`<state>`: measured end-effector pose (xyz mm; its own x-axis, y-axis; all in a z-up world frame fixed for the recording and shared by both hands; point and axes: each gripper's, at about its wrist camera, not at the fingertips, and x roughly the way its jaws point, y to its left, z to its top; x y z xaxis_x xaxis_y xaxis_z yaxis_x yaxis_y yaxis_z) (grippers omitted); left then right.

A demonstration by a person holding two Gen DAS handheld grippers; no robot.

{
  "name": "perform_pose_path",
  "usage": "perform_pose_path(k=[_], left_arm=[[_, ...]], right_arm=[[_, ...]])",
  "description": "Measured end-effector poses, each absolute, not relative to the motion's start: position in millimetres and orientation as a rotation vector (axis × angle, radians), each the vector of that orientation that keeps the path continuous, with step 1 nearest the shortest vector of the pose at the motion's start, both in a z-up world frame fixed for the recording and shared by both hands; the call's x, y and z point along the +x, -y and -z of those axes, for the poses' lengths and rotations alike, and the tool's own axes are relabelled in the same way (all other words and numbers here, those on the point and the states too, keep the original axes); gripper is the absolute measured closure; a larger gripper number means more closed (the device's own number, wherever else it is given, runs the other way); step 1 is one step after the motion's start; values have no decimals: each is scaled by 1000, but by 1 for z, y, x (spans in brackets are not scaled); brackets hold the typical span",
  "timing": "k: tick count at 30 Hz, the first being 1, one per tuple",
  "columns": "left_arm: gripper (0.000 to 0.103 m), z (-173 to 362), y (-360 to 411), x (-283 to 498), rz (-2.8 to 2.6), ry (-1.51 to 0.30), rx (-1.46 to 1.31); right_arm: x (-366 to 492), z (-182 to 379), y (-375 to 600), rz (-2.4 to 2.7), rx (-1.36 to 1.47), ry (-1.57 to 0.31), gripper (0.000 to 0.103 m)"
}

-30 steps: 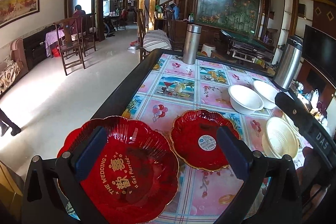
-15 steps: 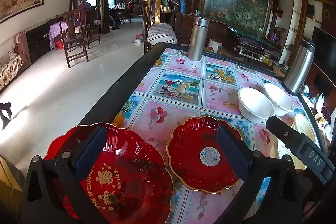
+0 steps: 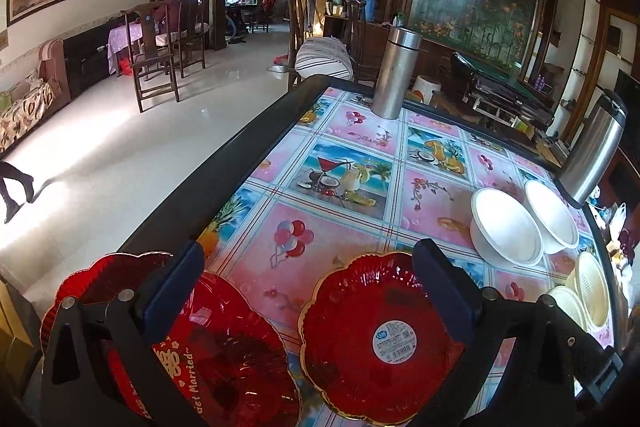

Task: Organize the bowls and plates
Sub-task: 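Move the left tool toward the small red scalloped plate with sticker, then close the left tool on the rim of the small red plate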

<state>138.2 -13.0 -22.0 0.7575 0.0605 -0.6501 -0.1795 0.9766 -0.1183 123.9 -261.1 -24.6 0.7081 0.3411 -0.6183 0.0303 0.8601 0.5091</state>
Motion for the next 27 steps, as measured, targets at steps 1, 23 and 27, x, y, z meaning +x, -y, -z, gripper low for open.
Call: perform_pose_path(k=[1,23,27], left_arm=[[0,24,13,140,-131,-707,-182],[0,43,13,150,-85,-757,-215],[0,44,14,152,-79,-764,-214]], right_arm=[[124,26,260,-189,523,-780,1],[134,40,256,-196,542,-830,1],[133,38,257,-202,549,-817,1]])
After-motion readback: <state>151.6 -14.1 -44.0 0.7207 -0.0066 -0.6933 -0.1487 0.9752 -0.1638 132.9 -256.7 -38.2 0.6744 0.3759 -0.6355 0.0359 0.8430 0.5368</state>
